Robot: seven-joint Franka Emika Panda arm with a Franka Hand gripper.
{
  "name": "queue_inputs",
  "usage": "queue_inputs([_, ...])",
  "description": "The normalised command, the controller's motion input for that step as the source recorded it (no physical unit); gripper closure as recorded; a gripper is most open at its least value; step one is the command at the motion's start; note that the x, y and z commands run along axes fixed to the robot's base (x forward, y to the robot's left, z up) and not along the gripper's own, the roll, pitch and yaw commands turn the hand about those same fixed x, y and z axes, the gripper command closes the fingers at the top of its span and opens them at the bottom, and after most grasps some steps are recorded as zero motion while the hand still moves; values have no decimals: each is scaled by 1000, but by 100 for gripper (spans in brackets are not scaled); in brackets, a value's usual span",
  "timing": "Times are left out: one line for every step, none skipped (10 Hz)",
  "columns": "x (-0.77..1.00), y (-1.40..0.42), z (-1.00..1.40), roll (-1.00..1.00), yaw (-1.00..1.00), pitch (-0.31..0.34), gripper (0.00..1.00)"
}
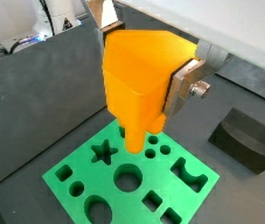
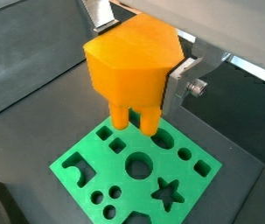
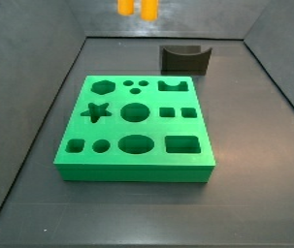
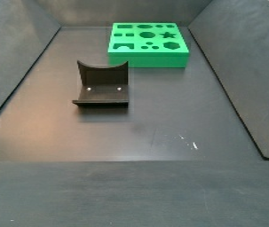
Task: Insert the 3 prong object.
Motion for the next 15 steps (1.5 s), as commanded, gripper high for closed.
queue_inputs([134,326,-731,31,77,-4,100])
queue_inputs([211,583,-903,43,157,-6,100])
queue_inputs([63,677,-1000,50,109,-44,100])
queue_inputs([0,649,-1000,34,40,-49,100])
queue_inputs([-74,557,-1000,-21,-20,-49,100])
queue_inputs([-57,411,-869,-134,-60,-49,100])
queue_inputs([-60,366,-797,-186,-91,-51,100])
queue_inputs([0,366,-754,-201,-114,-13,100])
queue_inputs([0,280,-820,-157,-160,-31,100])
queue_inputs([0,194,-720,-134,-134,-94,100])
queue_inputs([0,46,-343,-199,0,-129,100])
queue_inputs([3,0,-300,-79,14,-81,100])
queue_inputs([-3,-103,-186,17,-523,-76,100])
queue_inputs([-126,-57,-77,119,-491,0,100])
queue_inputs([-129,-77,-111,96,-446,0,100])
